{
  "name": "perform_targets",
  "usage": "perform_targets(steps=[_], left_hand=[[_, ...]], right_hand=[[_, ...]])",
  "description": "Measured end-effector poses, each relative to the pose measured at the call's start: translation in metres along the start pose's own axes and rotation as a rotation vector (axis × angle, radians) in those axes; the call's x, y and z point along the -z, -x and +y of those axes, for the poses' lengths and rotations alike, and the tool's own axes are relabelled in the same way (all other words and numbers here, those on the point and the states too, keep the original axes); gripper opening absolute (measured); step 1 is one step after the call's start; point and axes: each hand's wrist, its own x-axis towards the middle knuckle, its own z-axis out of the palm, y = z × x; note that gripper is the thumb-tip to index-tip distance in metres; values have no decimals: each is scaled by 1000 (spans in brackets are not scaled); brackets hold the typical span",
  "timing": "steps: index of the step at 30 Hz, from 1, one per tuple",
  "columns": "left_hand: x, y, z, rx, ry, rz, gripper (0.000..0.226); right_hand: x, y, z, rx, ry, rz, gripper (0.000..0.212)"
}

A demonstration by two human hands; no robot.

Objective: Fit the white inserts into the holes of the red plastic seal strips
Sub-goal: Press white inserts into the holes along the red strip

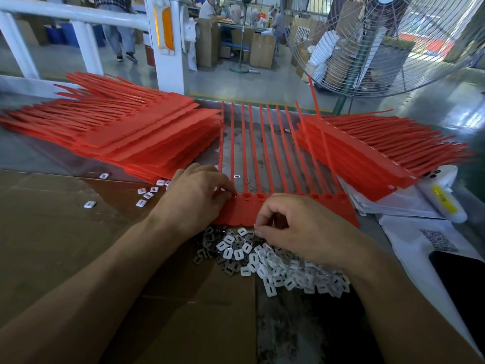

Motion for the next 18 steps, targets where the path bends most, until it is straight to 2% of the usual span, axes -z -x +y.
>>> perform_targets(steps=[4, 8, 12, 18], left_hand=[[2, 0, 4, -28, 51, 14, 14], [4, 2, 11, -84, 144, 37, 15], [5, 4, 16, -157, 252, -5, 12], [4, 4, 14, -196, 307, -43, 10]], right_hand=[[-1, -1, -1, -17, -155, 89, 10], [-5, -5, 0, -109, -321, 225, 7], [-6, -8, 1, -165, -492, 222, 11], [-7, -9, 1, -178, -562, 228, 18]])
